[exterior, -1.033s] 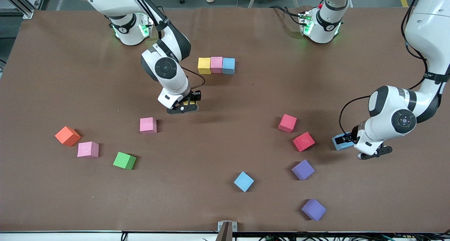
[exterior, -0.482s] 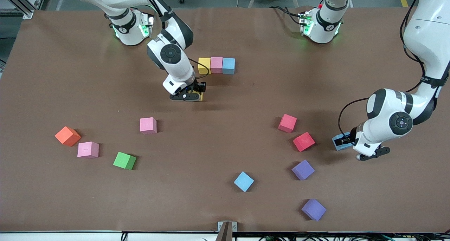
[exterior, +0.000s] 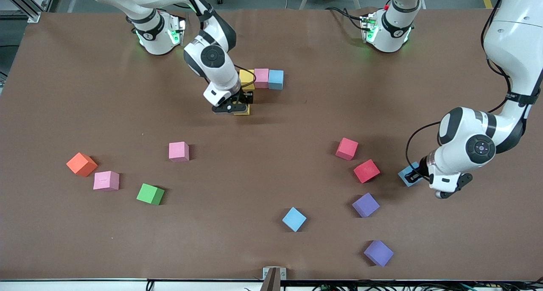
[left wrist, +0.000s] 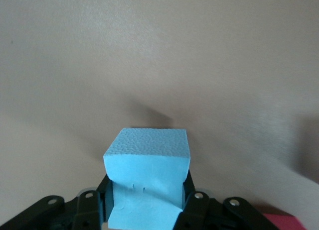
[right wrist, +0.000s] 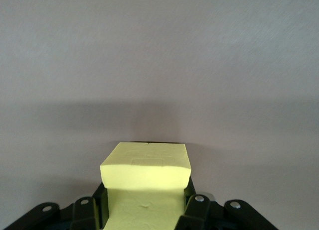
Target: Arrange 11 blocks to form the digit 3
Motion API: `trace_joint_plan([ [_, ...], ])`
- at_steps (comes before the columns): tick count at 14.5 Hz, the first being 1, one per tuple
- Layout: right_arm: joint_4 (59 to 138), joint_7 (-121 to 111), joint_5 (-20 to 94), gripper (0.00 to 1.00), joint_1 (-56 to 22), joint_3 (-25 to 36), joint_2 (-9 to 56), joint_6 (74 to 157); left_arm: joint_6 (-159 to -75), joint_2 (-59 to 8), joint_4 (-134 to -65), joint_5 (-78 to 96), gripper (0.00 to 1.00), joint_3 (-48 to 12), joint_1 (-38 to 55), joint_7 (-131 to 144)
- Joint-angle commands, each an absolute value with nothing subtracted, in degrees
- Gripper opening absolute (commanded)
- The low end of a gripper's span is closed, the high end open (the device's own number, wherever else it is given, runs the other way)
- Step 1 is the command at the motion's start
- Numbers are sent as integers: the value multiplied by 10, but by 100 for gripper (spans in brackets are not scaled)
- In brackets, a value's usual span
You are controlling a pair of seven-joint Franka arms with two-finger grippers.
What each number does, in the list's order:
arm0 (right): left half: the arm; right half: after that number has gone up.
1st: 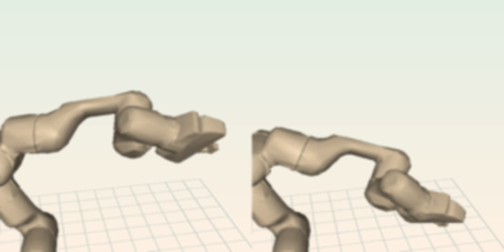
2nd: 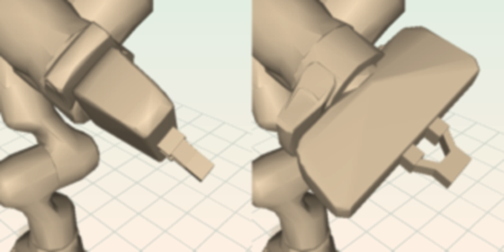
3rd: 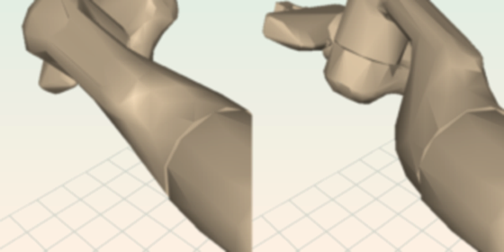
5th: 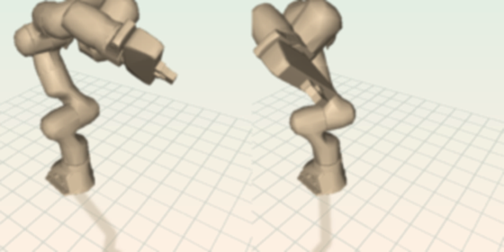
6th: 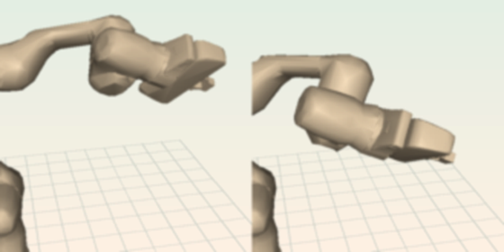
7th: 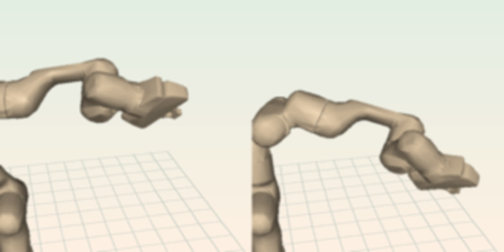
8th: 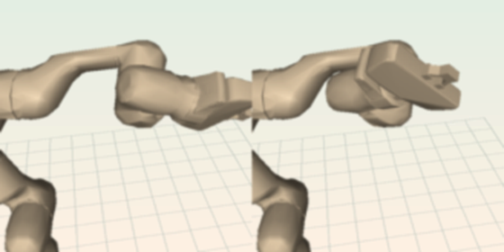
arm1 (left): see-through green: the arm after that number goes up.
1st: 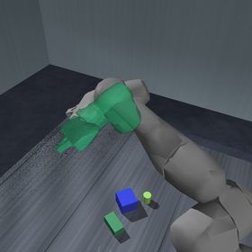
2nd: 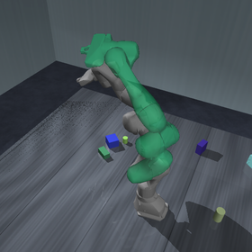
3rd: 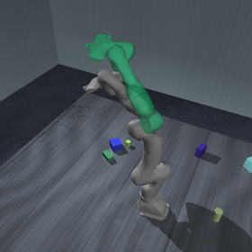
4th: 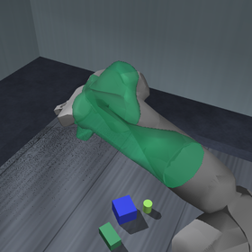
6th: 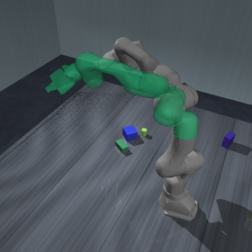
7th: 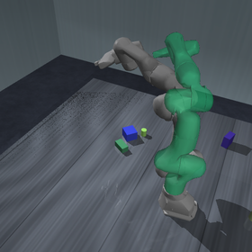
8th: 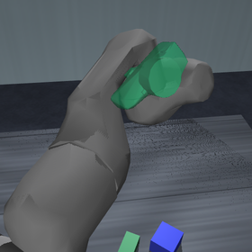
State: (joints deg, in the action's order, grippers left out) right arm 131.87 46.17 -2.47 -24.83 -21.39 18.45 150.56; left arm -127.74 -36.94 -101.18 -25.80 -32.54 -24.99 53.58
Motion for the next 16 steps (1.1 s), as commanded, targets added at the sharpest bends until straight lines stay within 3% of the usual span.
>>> trace_joint_plan([
  [1, 1341, 477, -14, 43, -268, -215, 162, 1509, -1219, -333, -999, -262, 17, -331, -222, 611],
  [6, 1352, 481, -14, 43, -278, -215, 164, 1509, -1166, -326, -934, -262, 17, -388, -217, 670],
  [11, 1353, 482, -14, 43, -278, -215, 168, 1516, -1159, -316, -916, -261, 17, -393, -209, 689],
  [13, 1354, 482, -14, 43, -278, -215, 169, 1518, -1151, -298, -918, -246, 17, -365, -180, 688],
  [16, 1354, 484, -14, 43, -285, -215, 168, 1522, -1147, -266, -924, -199, 17, -271, -97, 680],
])
